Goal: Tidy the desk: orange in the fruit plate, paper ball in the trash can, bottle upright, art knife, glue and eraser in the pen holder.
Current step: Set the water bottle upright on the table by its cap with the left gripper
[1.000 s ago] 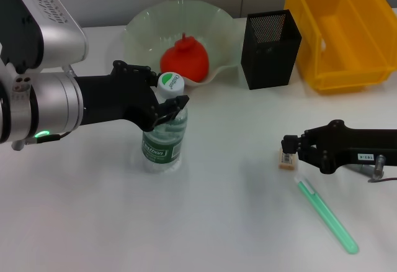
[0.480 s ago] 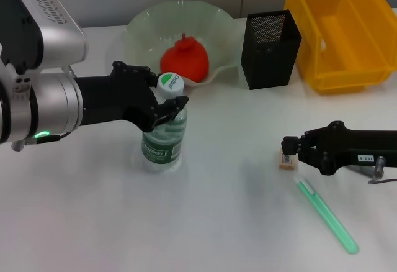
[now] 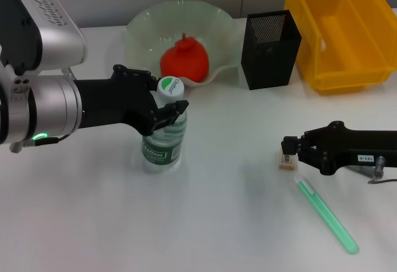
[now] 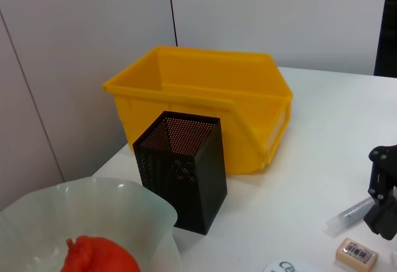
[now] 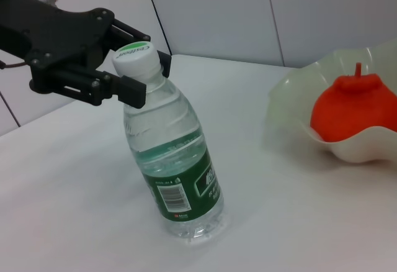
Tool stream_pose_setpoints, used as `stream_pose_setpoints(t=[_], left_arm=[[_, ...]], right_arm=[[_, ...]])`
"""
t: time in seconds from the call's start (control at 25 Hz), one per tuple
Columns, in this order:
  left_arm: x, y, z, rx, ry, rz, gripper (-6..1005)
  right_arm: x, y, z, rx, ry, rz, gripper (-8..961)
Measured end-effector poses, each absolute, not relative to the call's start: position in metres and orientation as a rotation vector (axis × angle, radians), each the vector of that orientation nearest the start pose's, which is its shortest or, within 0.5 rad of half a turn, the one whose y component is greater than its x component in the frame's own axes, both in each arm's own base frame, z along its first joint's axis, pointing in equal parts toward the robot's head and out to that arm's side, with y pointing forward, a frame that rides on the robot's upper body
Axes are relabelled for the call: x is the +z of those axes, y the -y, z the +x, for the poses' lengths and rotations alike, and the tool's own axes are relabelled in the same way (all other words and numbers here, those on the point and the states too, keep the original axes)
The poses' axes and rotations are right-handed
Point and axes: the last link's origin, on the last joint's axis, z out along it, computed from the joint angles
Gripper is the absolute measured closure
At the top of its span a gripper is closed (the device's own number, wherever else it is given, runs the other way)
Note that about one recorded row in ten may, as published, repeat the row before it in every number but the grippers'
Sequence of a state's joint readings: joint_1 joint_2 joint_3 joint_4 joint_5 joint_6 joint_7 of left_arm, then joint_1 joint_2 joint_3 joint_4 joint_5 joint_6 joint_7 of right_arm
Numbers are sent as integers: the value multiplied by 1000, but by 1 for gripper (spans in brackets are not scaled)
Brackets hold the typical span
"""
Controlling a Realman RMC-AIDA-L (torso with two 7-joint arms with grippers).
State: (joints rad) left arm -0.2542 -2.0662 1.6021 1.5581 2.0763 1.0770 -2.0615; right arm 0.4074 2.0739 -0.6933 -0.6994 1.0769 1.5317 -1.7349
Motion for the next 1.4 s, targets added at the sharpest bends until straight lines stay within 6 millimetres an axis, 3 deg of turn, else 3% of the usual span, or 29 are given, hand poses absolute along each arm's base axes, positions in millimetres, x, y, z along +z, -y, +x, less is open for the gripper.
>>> stream_pose_setpoints(t=[1.32, 1.4], left_arm=[[-8, -318, -148, -216, 333, -2686, 505], [-9, -319, -148, -216, 339, -2689, 461]], right_arm=[[3, -297, 309, 553, -787, -2674, 901], [3, -296, 308, 557, -788, -2678, 901]])
